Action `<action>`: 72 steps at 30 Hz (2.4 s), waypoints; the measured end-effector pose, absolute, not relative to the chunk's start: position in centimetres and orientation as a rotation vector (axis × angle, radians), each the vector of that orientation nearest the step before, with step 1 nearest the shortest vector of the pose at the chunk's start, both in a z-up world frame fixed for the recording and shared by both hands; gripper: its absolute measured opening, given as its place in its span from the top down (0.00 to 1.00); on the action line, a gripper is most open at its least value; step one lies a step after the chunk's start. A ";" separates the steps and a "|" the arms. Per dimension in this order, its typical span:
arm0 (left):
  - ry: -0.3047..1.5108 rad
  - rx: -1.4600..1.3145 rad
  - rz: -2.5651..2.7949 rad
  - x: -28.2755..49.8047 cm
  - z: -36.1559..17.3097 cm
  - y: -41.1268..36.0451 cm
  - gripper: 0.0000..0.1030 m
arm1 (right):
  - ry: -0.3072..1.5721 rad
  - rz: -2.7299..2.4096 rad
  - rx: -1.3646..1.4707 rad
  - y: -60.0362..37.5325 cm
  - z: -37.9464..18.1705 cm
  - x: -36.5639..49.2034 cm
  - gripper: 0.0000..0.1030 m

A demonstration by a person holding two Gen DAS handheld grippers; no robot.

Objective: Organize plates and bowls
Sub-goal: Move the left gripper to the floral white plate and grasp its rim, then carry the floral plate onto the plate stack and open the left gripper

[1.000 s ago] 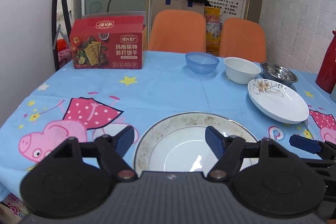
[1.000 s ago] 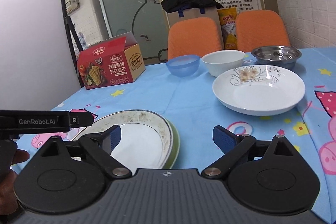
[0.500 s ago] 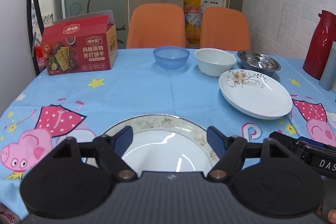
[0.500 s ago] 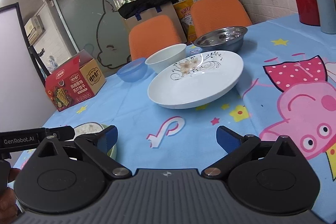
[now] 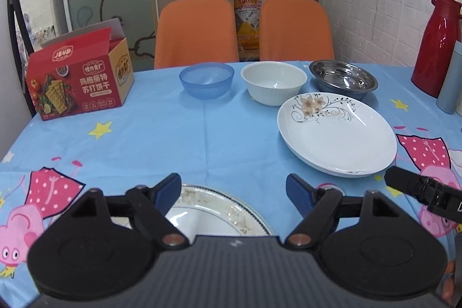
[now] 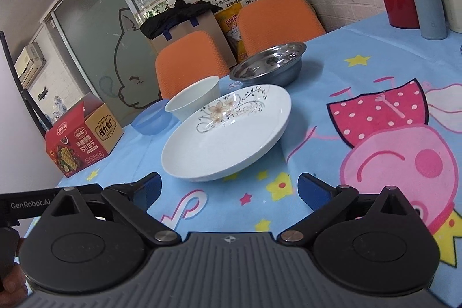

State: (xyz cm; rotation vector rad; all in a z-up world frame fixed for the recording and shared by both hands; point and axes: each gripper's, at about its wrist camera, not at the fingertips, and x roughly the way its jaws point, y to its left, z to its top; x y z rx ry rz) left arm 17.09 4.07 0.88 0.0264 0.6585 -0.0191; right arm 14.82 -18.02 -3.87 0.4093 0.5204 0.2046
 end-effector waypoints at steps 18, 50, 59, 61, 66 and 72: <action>0.855 -0.132 -0.160 29.6 -0.2 1.2 0.18 | 0.617 0.183 0.211 -18.6 -3.4 24.9 0.00; 0.875 -0.026 -0.136 32.4 -3.5 -1.3 0.22 | 0.671 0.249 0.047 -15.5 -5.1 26.0 0.00; 0.892 -0.037 -0.153 30.4 -2.8 -2.5 0.42 | 0.654 0.205 0.022 -15.3 -4.7 24.3 0.00; 0.879 -0.029 -0.157 29.5 -2.4 -2.6 0.42 | 0.635 0.188 0.013 -15.0 -4.4 23.3 0.00; 0.847 -0.033 -0.168 27.2 -1.3 -2.1 0.43 | 0.593 0.173 0.032 -14.7 -3.4 20.8 0.00; 0.806 -0.002 -0.164 24.6 -0.8 -1.6 0.43 | 0.595 0.185 0.055 -14.1 -3.5 19.6 0.00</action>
